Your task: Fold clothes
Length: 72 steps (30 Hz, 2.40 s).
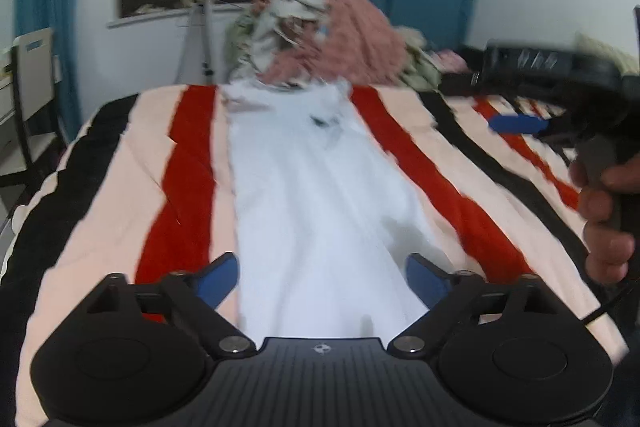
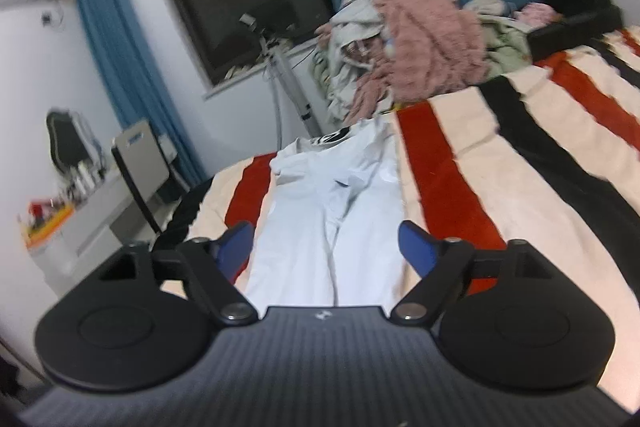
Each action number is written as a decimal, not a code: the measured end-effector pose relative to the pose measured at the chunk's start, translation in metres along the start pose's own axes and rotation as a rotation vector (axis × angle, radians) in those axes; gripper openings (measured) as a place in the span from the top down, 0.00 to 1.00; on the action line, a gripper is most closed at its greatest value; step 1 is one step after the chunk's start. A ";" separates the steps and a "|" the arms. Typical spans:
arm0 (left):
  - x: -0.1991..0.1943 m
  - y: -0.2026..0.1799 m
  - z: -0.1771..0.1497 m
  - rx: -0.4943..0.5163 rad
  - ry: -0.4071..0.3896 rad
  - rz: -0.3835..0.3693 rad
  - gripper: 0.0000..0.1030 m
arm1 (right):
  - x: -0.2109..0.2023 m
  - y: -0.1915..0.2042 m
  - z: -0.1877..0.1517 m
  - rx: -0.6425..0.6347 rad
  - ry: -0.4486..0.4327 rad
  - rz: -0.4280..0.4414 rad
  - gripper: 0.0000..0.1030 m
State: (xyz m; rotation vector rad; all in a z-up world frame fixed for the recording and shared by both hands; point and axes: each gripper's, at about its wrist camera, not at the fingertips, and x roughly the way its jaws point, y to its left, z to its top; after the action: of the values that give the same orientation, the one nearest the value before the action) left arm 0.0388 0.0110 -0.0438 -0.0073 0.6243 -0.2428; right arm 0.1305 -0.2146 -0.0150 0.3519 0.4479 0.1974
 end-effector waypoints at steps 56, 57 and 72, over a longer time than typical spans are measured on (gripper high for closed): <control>0.050 0.099 -0.061 -0.684 0.213 -0.163 0.12 | -0.028 -0.100 -0.122 0.777 0.362 -0.027 0.12; 0.049 0.101 -0.064 -0.709 0.213 -0.171 0.12 | -0.025 -0.100 -0.126 0.789 0.380 -0.024 0.13; 0.026 0.102 -0.097 -0.839 0.261 -0.185 0.50 | -0.027 -0.072 -0.145 0.660 0.491 -0.057 0.42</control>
State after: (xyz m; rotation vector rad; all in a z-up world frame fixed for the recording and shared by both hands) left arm 0.0254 0.1103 -0.1458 -0.8551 0.9509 -0.1460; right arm 0.0481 -0.2463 -0.1537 0.9450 1.0109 0.0722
